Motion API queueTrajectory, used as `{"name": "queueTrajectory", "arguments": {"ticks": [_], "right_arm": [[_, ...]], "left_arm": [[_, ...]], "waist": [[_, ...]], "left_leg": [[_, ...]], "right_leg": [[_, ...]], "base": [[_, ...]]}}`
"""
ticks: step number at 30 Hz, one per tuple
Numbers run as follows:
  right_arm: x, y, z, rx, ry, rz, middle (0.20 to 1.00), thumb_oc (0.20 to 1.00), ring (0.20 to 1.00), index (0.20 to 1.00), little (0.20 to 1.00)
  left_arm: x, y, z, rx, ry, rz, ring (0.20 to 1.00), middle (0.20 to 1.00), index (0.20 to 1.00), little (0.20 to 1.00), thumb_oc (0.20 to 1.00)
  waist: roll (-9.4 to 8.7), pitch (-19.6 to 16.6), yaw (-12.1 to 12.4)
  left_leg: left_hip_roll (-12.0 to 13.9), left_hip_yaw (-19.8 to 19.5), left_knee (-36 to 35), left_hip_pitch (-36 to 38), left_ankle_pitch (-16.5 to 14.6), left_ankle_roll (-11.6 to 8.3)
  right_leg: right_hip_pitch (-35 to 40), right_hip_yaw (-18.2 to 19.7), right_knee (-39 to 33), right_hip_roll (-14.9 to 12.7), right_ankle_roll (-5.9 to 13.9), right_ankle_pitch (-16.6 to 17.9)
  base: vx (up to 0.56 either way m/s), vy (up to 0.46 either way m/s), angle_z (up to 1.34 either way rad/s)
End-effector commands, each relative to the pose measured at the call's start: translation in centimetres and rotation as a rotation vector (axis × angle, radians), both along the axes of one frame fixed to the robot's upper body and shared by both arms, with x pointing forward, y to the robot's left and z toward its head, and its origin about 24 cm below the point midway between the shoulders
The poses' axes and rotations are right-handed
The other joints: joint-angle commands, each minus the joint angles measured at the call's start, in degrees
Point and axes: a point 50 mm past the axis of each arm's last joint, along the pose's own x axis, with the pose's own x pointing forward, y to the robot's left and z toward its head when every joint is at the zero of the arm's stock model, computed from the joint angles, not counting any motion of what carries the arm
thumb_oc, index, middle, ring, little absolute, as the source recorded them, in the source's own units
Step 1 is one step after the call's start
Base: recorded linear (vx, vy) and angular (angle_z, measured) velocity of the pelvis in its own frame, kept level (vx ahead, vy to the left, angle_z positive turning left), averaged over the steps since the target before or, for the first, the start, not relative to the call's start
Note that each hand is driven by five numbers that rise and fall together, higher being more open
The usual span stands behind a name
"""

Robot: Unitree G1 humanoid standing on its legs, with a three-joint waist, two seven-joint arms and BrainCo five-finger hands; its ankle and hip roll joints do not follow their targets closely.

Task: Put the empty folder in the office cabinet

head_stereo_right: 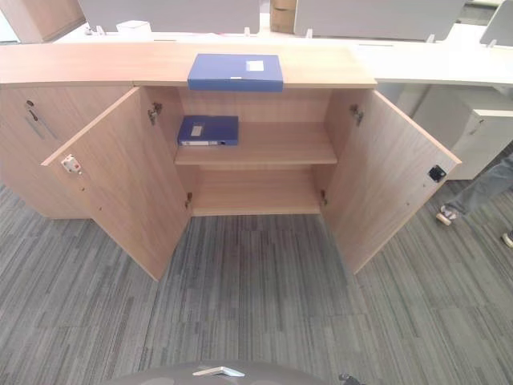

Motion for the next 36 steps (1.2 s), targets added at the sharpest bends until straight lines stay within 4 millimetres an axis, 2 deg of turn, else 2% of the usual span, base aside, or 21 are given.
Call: {"name": "queueTrajectory", "arguments": {"ticks": [1,36], "right_arm": [[1.56,-0.61,0.19,-0.030,-0.018,0.043,1.000,1.000,1.000,1.000,1.000],[1.38,-1.04,0.24,-0.037,-0.012,0.049,1.000,1.000,1.000,1.000,1.000]], "left_arm": [[0.82,-0.65,-0.06,-0.019,0.000,0.017,1.000,1.000,1.000,1.000,1.000],[0.49,-0.24,-0.02,-0.017,0.012,0.026,1.000,1.000,1.000,1.000,1.000]], "waist": [[1.21,-0.48,0.90],[0.78,-0.66,1.35]], "left_leg": [[1.77,0.00,-0.57,0.82,-2.88,-3.38],[1.82,-0.56,-0.57,1.28,-3.08,-3.55]], "right_leg": [[-0.98,-1.09,0.34,-0.68,4.06,1.30],[-0.27,-1.67,0.37,-0.45,3.73,0.60]], "base": [[0.00,0.000,0.00],[0.00,-0.001,0.00]]}}
